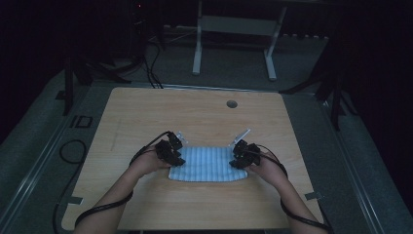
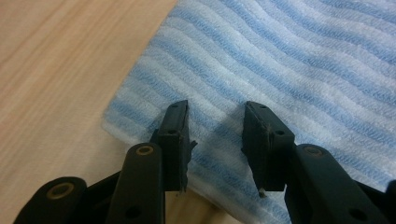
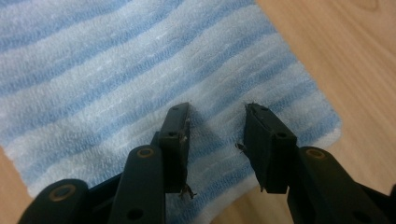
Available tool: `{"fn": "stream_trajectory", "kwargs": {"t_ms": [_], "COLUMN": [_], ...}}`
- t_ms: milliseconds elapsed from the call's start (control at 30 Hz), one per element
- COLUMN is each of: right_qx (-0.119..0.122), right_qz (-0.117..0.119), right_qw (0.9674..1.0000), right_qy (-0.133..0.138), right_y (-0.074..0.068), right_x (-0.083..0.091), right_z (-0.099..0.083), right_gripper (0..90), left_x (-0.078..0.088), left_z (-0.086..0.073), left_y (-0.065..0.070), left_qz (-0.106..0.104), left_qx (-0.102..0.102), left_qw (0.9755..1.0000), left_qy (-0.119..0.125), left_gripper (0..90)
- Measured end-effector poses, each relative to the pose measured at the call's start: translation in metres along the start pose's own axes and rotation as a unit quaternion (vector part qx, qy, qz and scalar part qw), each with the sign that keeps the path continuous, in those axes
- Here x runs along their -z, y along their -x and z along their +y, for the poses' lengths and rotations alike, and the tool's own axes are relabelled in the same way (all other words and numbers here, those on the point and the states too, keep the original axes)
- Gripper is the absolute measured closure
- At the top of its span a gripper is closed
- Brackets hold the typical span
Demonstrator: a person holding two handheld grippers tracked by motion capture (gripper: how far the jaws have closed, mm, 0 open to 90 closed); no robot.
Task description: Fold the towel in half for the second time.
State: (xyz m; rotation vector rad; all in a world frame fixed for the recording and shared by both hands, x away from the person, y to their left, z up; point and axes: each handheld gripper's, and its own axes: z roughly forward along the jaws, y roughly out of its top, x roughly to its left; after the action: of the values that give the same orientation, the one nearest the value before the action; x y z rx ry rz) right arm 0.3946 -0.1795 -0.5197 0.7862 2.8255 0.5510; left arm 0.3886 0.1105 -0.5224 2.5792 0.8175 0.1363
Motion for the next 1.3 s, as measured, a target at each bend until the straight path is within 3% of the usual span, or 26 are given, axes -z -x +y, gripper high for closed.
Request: {"fn": "stream_trajectory", "kwargs": {"t_ms": [400, 667, 867, 1100, 1167, 1300], "right_qx": [-0.013, -0.037, -0.046, -0.023, -0.014, -0.006], "right_qz": [0.001, 0.007, 0.011, 0.016, 0.015, 0.009], "right_qw": [0.9999, 0.9993, 0.9988, 0.9996, 0.9997, 0.9994], "right_qy": [-0.004, 0.007, 0.008, 0.006, 0.010, 0.034], "right_y": [0.017, 0.031, 0.034, 0.029, 0.025, 0.018], "right_x": [-0.014, -0.021, -0.023, -0.015, -0.011, -0.002], "right_z": [0.032, 0.044, 0.048, 0.051, 0.053, 0.055], "right_gripper": [59.7, 59.3, 58.9, 47.1, 45.1, 31.8], "left_x": [0.000, -0.002, -0.001, 0.012, 0.016, 0.020], "left_z": [0.008, 0.008, 0.010, 0.013, 0.013, 0.010], "left_y": [-0.033, -0.054, -0.057, -0.053, -0.052, -0.044], "left_qz": [0.014, 0.015, 0.018, 0.028, 0.013, 0.010], "left_qx": [0.020, 0.042, 0.038, 0.050, 0.056, 0.066], "left_qw": [0.9996, 0.9990, 0.9991, 0.9984, 0.9983, 0.9973], "left_qy": [-0.016, 0.003, -0.004, 0.005, 0.009, 0.029], "left_gripper": [61.3, 60.9, 60.2, 42.9, 36.9, 26.8]}}
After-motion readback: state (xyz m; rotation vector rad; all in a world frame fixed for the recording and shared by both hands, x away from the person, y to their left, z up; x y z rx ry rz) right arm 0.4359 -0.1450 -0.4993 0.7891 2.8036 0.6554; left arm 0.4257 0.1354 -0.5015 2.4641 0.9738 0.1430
